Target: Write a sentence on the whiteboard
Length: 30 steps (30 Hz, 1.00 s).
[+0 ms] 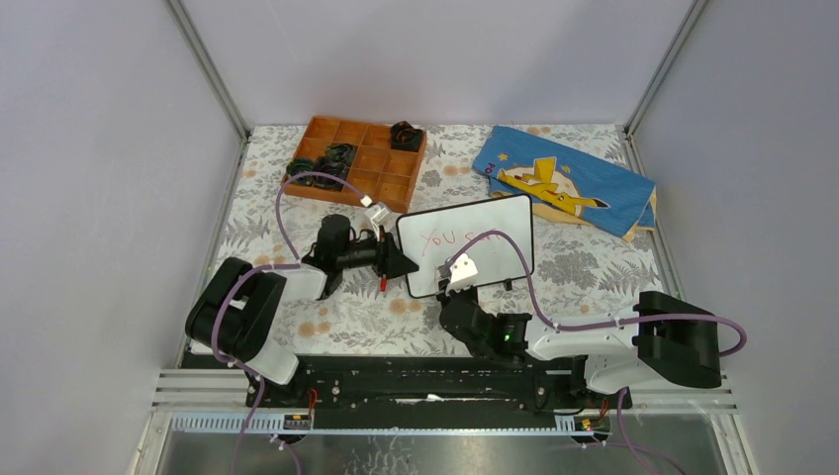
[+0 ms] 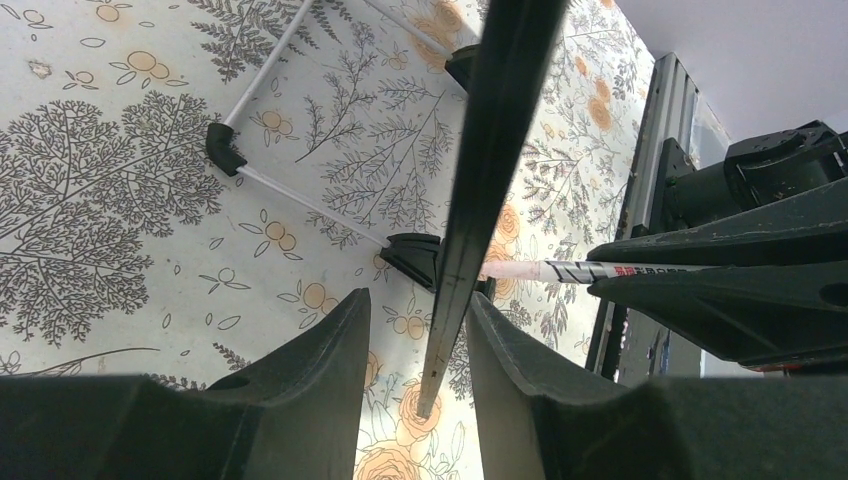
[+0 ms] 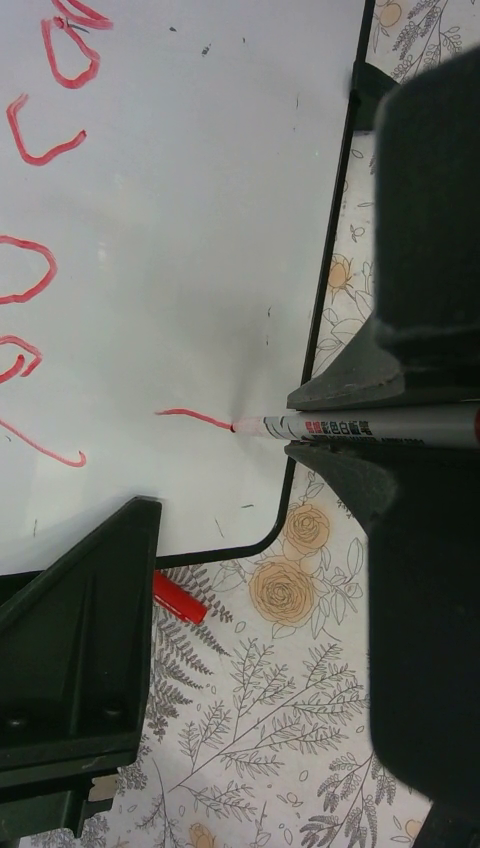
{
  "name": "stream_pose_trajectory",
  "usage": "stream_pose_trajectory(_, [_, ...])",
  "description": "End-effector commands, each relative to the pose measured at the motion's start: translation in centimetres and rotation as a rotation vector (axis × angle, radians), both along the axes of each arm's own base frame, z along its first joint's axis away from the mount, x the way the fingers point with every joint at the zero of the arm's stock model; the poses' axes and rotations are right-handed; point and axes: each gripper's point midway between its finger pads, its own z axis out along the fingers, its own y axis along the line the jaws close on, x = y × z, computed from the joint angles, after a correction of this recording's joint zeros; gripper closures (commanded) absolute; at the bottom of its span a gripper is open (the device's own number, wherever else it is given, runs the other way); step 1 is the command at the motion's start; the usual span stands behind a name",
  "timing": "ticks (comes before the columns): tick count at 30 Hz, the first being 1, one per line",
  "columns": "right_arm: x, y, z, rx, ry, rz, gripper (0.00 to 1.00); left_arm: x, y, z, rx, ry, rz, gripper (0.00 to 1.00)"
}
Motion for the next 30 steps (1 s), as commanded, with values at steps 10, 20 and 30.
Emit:
stream_pose_trajectory(10, [1.1,1.4,2.4,-0.002,-0.058,-0.012,1.00,0.8,-0.5,1.3,0.003,-0.075,-0.009,0.54])
stream_pose_trajectory(20, [0.8,2.3,2.2,-0.001,-0.046,0.030,1.00,0.7,-0.5,1.2,0.008,-0.074,-0.012,0.54])
stream_pose_trajectory(30, [0.1,2.6,0.2,-0.039,0.009,0.071,1.00,0.7,-0.5,1.2,0.012,-0.074,-0.010,0.54])
